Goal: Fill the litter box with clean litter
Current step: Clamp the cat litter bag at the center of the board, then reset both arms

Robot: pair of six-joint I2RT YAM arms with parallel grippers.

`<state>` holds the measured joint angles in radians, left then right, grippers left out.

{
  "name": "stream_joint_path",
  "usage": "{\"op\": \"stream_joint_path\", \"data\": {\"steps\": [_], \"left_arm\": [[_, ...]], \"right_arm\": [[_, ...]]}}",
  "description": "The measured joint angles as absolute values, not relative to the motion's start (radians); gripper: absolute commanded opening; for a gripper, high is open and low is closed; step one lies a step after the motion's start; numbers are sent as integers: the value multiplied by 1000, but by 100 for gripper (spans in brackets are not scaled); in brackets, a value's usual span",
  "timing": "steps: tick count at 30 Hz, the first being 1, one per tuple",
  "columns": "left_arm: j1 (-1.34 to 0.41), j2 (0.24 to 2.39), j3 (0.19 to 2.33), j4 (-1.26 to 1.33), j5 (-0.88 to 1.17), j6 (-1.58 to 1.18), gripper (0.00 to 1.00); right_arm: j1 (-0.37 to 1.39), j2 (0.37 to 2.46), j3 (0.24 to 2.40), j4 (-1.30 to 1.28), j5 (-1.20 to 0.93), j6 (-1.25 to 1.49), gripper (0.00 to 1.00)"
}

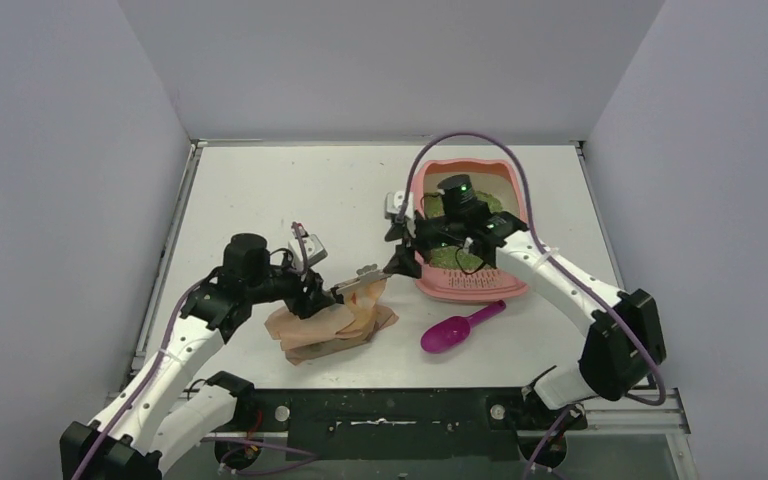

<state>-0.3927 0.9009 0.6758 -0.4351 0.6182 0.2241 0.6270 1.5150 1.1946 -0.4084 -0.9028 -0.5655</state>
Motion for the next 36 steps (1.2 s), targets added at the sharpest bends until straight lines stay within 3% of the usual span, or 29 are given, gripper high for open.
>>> {"op": "stream_joint_path", "data": {"steps": [3,5,6,8,12,23,36], "left_arm": [[-392,839,676,-433,576,193,67],[-392,794,676,-425,528,156,82],[-392,776,676,-419,502,136,84],[-392,739,677,-405,432,77,85],[-391,730,743,-441,259,-42,86],[-408,844,1068,-688,-233,-247,88],[-458,813,1140,-790,-449,-321,89]], "right_arm": [[548,1406,1136,-305,-879,-453,82],[512,1344,1109,-249,-842,-380,90],[500,1314,1100,-226,-816,-338,94],[490,1271,1095,-193,-748,-250,99],[471,1235,1096,-178,-575,-68,100],[296,1256,1157,-472,-173,334,100],[296,1102,1145,-593,-2,406,100]]}}
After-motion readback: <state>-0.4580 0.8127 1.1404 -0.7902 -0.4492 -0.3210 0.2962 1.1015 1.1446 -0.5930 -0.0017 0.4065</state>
